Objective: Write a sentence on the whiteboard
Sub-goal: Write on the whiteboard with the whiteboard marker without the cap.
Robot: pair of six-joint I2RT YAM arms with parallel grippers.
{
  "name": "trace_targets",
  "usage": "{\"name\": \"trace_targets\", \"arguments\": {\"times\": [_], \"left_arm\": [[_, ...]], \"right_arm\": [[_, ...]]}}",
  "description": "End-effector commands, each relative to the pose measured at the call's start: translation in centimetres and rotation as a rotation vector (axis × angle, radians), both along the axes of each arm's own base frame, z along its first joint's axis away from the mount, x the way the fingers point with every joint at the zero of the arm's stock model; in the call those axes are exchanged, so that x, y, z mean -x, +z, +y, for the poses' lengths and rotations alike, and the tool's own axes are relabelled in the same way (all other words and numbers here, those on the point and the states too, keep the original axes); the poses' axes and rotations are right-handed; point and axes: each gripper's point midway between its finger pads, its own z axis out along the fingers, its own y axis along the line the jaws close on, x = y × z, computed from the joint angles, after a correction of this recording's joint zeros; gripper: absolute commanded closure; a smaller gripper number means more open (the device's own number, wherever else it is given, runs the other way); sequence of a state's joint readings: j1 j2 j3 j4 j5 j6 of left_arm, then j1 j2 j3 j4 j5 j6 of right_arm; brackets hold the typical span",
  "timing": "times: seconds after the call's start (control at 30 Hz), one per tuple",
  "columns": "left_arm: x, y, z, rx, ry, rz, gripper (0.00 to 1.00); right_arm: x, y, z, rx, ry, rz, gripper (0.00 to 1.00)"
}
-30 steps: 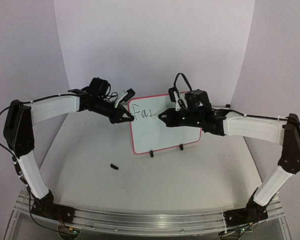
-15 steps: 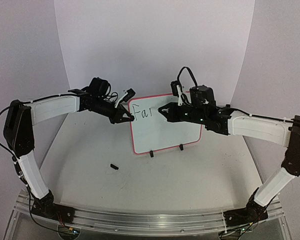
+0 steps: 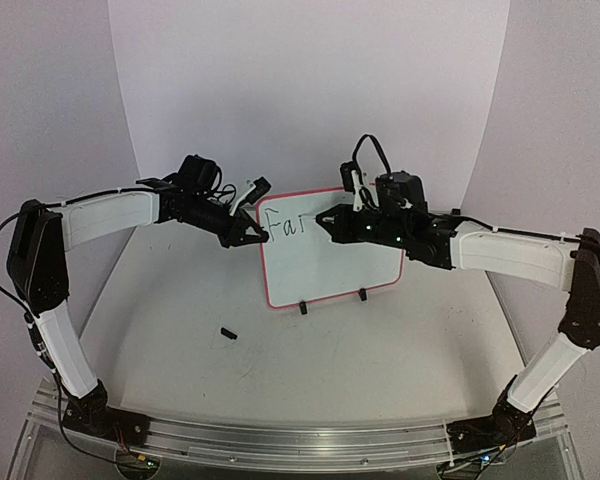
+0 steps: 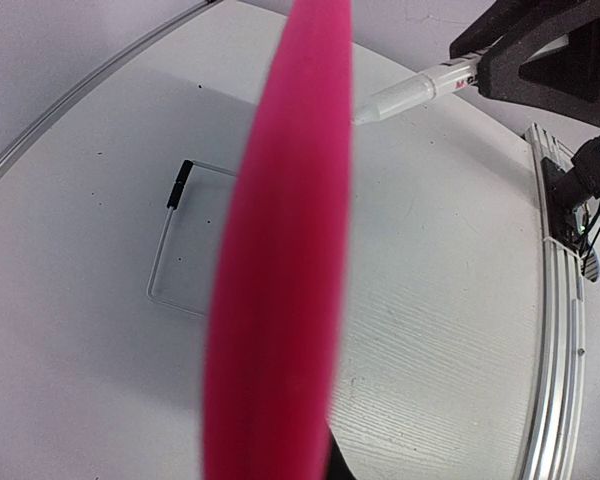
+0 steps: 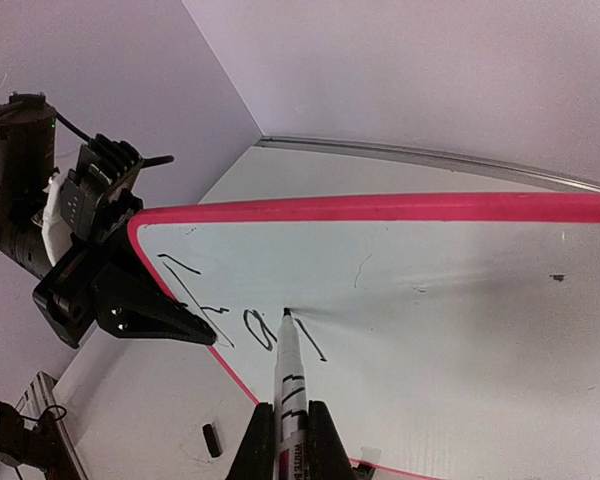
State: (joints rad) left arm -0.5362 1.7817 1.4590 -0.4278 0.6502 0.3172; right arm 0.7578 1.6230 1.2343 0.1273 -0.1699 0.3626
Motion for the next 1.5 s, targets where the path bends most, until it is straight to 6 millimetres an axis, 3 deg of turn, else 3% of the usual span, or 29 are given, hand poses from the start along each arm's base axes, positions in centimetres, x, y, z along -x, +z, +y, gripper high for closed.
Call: {"name": "trace_targets", "arguments": {"times": [0.0,0.4,0.7,0.93,1.47], "left_arm": [[-0.4,-3.3,1.0,-0.125,0.033,0.016,1.0],[-0.4,-3.5,0.9,-0.129,0.033,0.017,1.0],[-0.4,-3.5,1.0,-0.131,0.034,0.018,1.0],[-0.3,-3.4,0.9,-0.131,0.031,0.017,1.0],[-0.3,-3.4,0.9,-0.135,0.032,0.011,1.0]], "right_arm": [[-1.1,2.4,0.3,-0.042,-0.024,-0.066,1.0],[-1.4,2.1,-0.1,-0.033,-0.052,-0.071,1.0],[1.0,4.5,-0.7,-0.091,0.014,-0.095,1.0],[0.6,2.6,-1.7,-0.06,-0.044,-0.061,1.0],[-0.8,0.9,-0.8,-0.029,-0.063,-0.036,1.0]]}}
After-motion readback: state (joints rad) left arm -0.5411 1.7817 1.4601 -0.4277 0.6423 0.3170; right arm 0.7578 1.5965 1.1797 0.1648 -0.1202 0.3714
